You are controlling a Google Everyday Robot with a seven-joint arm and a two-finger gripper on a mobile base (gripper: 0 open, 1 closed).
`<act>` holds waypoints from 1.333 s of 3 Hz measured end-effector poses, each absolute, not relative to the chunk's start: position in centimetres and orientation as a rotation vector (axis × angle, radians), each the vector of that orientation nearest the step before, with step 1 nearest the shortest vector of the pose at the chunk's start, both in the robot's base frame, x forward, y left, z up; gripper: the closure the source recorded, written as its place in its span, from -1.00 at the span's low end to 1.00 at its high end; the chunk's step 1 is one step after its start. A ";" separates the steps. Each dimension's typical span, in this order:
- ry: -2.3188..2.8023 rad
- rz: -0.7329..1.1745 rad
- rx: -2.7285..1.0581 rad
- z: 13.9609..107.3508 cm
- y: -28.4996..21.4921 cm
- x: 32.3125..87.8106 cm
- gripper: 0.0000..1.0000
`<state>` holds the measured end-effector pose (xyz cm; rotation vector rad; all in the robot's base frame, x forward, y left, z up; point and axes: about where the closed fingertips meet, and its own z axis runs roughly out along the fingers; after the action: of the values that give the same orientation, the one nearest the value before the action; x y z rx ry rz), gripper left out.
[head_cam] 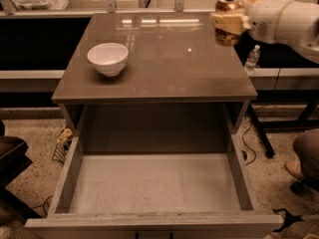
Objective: Place orange can into top drawer
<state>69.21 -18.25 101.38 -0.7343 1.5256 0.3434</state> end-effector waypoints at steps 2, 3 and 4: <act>1.512 0.618 -0.871 97.7 -18.9 62.0 1.00; 1.506 0.697 -0.957 97.0 -17.4 59.9 1.00; 1.506 0.697 -0.957 97.0 -17.4 59.9 1.00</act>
Offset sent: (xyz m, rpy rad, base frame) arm -0.1343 0.0115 -0.0661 0.0754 0.2099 0.5585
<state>59.89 -17.43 96.96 -0.9573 1.5059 0.6970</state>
